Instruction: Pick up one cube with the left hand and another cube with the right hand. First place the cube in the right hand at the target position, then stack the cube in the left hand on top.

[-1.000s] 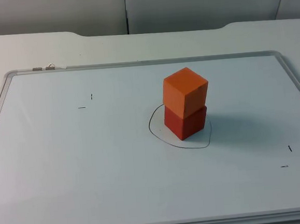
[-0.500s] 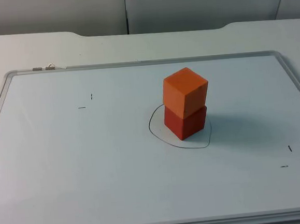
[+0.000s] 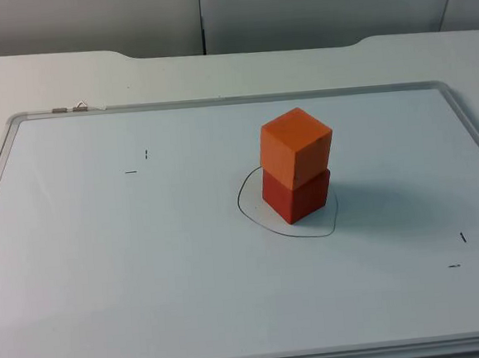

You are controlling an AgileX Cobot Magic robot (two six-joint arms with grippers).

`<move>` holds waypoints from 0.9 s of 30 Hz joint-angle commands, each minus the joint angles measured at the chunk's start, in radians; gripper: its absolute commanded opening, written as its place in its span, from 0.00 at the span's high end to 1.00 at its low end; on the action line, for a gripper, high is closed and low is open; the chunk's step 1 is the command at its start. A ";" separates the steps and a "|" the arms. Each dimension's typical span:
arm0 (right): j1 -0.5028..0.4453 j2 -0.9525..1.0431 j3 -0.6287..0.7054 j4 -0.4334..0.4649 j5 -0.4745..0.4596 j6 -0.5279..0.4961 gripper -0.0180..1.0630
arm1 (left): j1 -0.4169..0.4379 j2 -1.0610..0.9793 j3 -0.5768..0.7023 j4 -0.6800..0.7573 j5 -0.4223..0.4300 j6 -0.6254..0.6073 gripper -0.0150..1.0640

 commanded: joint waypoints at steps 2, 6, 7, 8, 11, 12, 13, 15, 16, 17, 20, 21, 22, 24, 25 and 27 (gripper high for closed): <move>-0.008 -0.004 0.008 0.000 -0.004 0.001 0.08 | 0.005 -0.004 0.003 -0.006 -0.002 -0.005 0.01; -0.008 -0.004 0.008 0.000 -0.004 0.001 0.08 | 0.088 -0.004 0.003 -0.006 -0.002 -0.005 0.01; -0.008 -0.004 0.008 0.000 -0.004 0.001 0.08 | 0.088 -0.004 0.003 -0.006 -0.002 -0.005 0.01; -0.008 -0.004 0.008 0.000 -0.004 0.001 0.08 | 0.112 -0.004 0.003 -0.006 -0.002 -0.005 0.01; -0.008 -0.004 0.008 0.000 -0.004 0.001 0.08 | 0.186 -0.004 0.003 -0.006 -0.002 -0.005 0.01; -0.008 -0.004 0.008 0.000 -0.004 0.001 0.08 | 0.186 -0.004 0.003 -0.006 -0.002 -0.005 0.01; -0.008 -0.004 0.008 0.000 -0.004 0.001 0.08 | 0.227 -0.004 0.003 -0.006 -0.002 -0.005 0.01; -0.008 -0.004 0.008 0.000 -0.004 0.001 0.08 | 0.272 -0.004 0.003 -0.006 -0.002 -0.005 0.01; -0.008 -0.004 0.008 0.000 -0.004 0.001 0.08 | 0.272 -0.004 0.003 -0.006 -0.002 -0.005 0.01; -0.008 -0.004 0.008 0.000 -0.004 0.001 0.08 | 0.294 -0.004 0.003 -0.006 -0.002 -0.005 0.01; -0.008 -0.004 0.008 0.000 -0.004 0.001 0.08 | 0.330 -0.004 0.003 -0.006 -0.002 -0.005 0.01; -0.008 -0.004 0.008 0.000 -0.004 0.001 0.08 | 0.356 -0.004 0.003 -0.006 -0.002 -0.005 0.01; -0.008 -0.004 0.008 0.000 -0.004 0.001 0.08 | 0.373 -0.004 0.003 -0.006 -0.002 -0.005 0.01; -0.008 -0.004 0.008 0.000 -0.004 0.001 0.08 | 0.415 -0.004 0.003 -0.006 -0.002 -0.005 0.01; -0.008 -0.004 0.008 0.000 -0.004 0.001 0.08 | 0.435 -0.004 0.003 -0.006 -0.002 -0.005 0.01; -0.008 -0.004 0.008 0.000 -0.004 0.001 0.08 | 0.451 -0.004 0.003 -0.006 -0.002 -0.005 0.01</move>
